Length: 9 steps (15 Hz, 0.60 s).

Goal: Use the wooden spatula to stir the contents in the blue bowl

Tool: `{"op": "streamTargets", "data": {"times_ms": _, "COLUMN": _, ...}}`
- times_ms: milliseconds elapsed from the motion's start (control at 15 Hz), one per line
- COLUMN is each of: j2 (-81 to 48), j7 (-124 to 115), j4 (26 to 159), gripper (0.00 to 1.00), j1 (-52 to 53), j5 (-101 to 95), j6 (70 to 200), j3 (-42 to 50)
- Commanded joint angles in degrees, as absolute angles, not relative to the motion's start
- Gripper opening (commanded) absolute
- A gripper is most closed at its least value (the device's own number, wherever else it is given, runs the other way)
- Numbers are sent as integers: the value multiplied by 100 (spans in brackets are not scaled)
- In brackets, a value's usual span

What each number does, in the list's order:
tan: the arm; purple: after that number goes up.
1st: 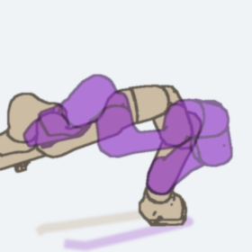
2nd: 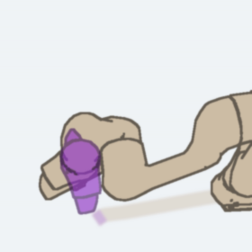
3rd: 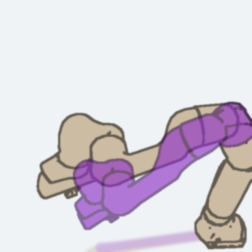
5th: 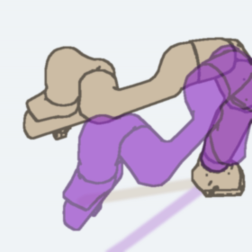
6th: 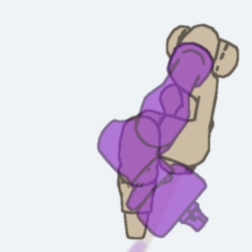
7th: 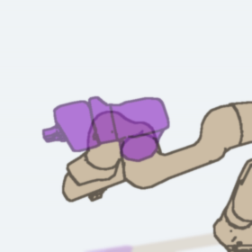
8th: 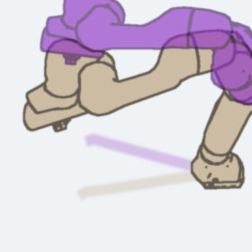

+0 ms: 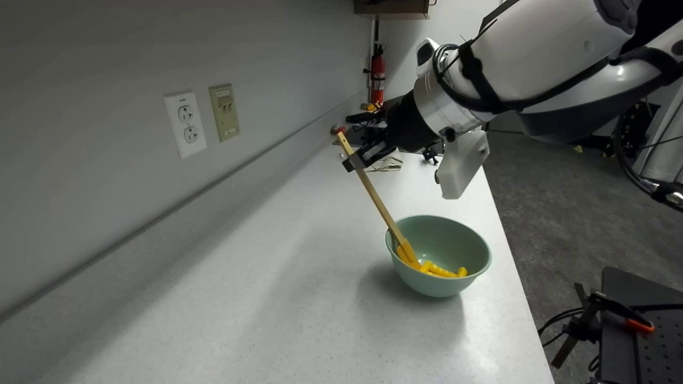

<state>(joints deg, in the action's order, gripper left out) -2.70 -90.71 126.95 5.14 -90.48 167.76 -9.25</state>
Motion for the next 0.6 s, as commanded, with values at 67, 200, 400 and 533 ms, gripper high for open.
{"op": "streamTargets", "data": {"times_ms": 67, "j2": -261, "j7": -8537, "j4": 12825, "gripper": 4, "j1": 493, "j5": -8478, "j6": 16901, "j3": -921}}
{"op": "streamTargets", "data": {"times_ms": 200, "j2": -254, "j7": -8522, "j4": 12795, "gripper": 4, "j1": 498, "j5": -8518, "j6": 16874, "j3": -920}}
{"op": "streamTargets", "data": {"times_ms": 400, "j2": -251, "j7": -8607, "j4": 12755, "gripper": 4, "j1": 500, "j5": -8649, "j6": 16858, "j3": -917}}
{"op": "streamTargets", "data": {"times_ms": 533, "j2": -257, "j7": -8603, "j4": 12748, "gripper": 4, "j1": 496, "j5": -8664, "j6": 16891, "j3": -914}}
